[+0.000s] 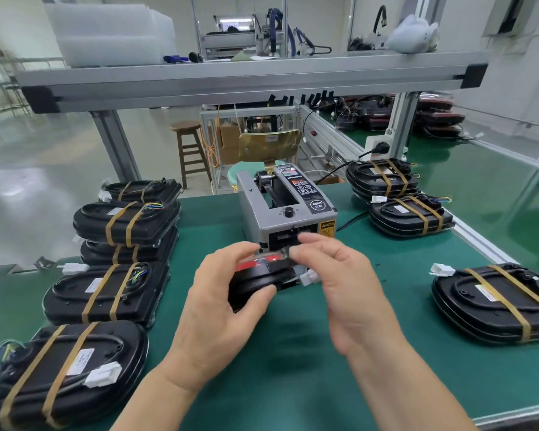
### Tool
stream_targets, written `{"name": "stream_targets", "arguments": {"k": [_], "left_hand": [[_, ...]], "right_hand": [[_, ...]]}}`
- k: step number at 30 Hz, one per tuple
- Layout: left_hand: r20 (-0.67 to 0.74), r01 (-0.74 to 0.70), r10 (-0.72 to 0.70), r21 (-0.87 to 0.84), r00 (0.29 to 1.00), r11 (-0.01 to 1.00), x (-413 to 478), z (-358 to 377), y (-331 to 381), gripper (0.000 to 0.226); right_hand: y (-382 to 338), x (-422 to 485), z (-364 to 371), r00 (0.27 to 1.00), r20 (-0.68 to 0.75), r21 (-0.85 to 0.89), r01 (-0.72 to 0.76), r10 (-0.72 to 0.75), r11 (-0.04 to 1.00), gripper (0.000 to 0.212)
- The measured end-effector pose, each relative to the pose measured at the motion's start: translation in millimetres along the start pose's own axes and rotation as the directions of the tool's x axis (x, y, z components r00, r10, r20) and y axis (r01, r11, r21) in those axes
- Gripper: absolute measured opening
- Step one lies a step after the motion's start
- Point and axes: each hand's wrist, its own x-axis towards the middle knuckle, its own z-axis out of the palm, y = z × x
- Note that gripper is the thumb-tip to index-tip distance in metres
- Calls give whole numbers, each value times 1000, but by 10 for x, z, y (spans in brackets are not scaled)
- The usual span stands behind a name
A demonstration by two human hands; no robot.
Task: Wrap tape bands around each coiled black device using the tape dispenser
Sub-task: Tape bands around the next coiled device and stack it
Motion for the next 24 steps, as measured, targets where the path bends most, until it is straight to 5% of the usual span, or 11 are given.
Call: {"name": "stream_targets", "arguments": {"k": [5,24], "left_hand": [[-18,-71,71,-1,997,997,-4,9,-29,42],[12,-141,140,47,990,989,7,18,-24,33]], "right_hand": [[65,-78,37,1000,-27,-6,-15,14,1000,28],[169,-69,100,997,-29,-123,73,-77,990,27]]}}
